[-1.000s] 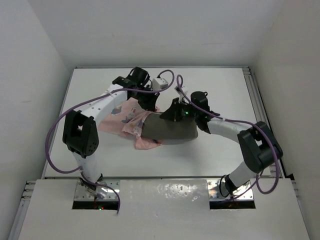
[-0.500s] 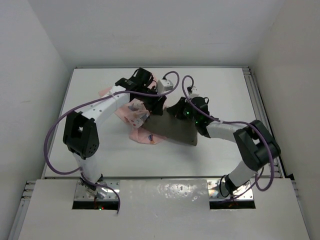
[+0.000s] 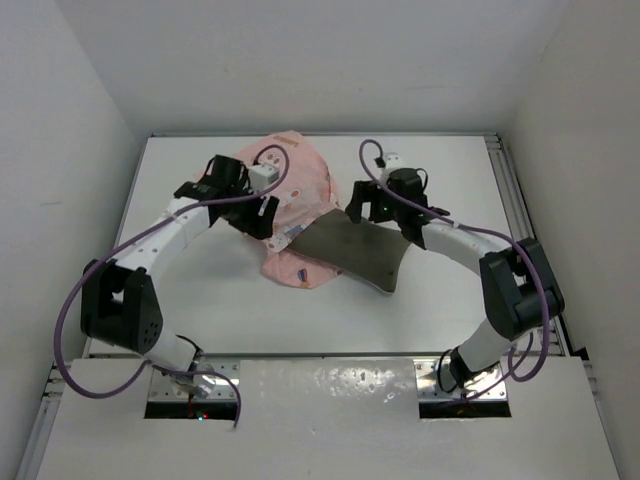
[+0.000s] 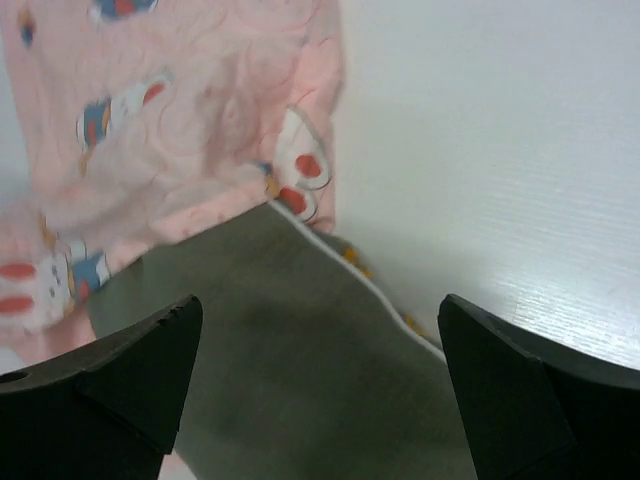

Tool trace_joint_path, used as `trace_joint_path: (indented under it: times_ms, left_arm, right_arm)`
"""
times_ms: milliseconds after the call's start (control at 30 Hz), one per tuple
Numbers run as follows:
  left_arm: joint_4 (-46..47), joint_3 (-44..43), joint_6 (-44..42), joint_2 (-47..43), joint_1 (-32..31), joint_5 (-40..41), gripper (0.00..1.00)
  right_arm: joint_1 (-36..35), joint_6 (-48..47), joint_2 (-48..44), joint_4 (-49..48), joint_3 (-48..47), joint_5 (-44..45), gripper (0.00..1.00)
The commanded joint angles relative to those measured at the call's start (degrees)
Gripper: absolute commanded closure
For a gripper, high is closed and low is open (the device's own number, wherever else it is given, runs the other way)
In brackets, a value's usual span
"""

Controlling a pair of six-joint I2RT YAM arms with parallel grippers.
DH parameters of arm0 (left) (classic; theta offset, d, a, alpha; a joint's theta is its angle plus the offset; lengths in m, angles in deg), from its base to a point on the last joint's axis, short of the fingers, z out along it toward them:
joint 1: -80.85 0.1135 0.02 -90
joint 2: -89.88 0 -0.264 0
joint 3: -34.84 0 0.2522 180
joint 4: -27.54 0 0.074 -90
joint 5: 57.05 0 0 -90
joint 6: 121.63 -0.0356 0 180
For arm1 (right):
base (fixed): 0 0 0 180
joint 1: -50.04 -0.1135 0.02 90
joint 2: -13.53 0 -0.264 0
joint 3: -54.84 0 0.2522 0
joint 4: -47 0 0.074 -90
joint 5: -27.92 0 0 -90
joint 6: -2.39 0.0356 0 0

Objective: Put the pillow into the pillowcase

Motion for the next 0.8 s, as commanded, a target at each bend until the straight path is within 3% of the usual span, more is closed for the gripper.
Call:
trace_joint_path:
  times_ms: [0, 33, 67, 100, 133, 167, 200, 233, 300, 400, 500, 567, 600, 667, 700, 733, 767]
  left_arm:
    - [1.94, 6.68, 3.35, -4.57, 1.28, -0.15, 0.38]
    - [3.07, 9.57, 3.62, -4.66, 1.37, -2.17, 0.54]
    - [4.13, 10.91, 4.14, -4.66, 1.37, -2.97, 0.67]
    - [5.27, 12.4, 4.67, -4.49, 1.46, -3.33, 0.75]
    - [6.32, 14.85, 5.02, -4.4, 1.46, -2.81, 0.75]
    - [9.12, 16.18, 5.2, -4.22, 1.46, -2.8, 0.7]
    - [10.89, 17.41, 5.55, -4.22, 1.55, -2.8, 0.47]
    - [12.47, 19.6, 6.42, -4.22, 1.55, -3.5, 0.36]
    - [16.52, 21.2, 7.39, -3.79, 1.11, -5.69, 0.22]
    - [21.35, 24.09, 8.8, -2.73, -0.29, -3.79, 0.12]
    - [24.52, 26.56, 9.59, -1.59, -0.56, -1.05, 0.11]
    - [27.24, 28.23, 10.03, -0.97, -0.56, -1.39, 0.18]
    - [27.95, 28.58, 10.21, -0.45, -0.56, -2.27, 0.33]
    - [29.53, 28.67, 10.3, -0.27, -0.56, -4.73, 0.48]
    - [29.97, 28.5, 9.6, -0.18, -0.74, -5.43, 0.63]
    - [30.41, 28.24, 9.25, -0.18, -0.83, -5.44, 0.73]
    - [30.42, 27.97, 8.46, -0.53, -1.09, -5.26, 0.96]
  right_arm:
    - [-4.85, -15.23, -0.84, 9.47, -5.02, -2.64, 0.05]
    - [-5.74, -18.73, -0.22, 12.98, -7.21, -3.0, 0.37]
    - [-6.44, -19.81, 0.3, 15.8, -8.1, -3.0, 0.53]
    - [-7.67, -20.34, 1.53, 16.96, -8.8, -3.26, 0.58]
    - [-8.03, -20.87, 1.97, 17.75, -9.07, -3.44, 0.52]
    - [-8.55, -21.31, 2.5, 18.89, -9.6, -4.4, 0.24]
    - [-9.34, -21.58, 3.03, 19.43, -9.95, -4.41, 0.08]
    - [-9.87, -21.58, 4.16, 19.78, -10.3, -3.97, 0.01]
    - [-11.19, -21.58, 5.66, 20.31, -11.18, -2.92, 0.01]
    - [-12.68, -19.66, 9.78, 20.14, -12.67, 0.58, 0.01]
    - [-14.0, -17.29, 12.25, 19.87, -13.9, 3.85, 0.01]
    - [-14.88, -16.4, 14.54, 18.21, -14.7, 4.91, 0.02]
    - [-15.41, -15.7, 15.16, 17.85, -14.96, 4.65, 0.08]
    - [-15.68, -13.6, 16.47, 17.76, -16.01, 2.3, 0.35]
    - [-15.33, -10.45, 16.31, 17.33, -15.93, 2.1, 0.75]
    - [-15.06, -8.85, 15.96, 15.58, -15.32, 0.79, 0.91]
    - [-14.19, -7.62, 14.82, 14.26, -14.88, -0.18, 1.0]
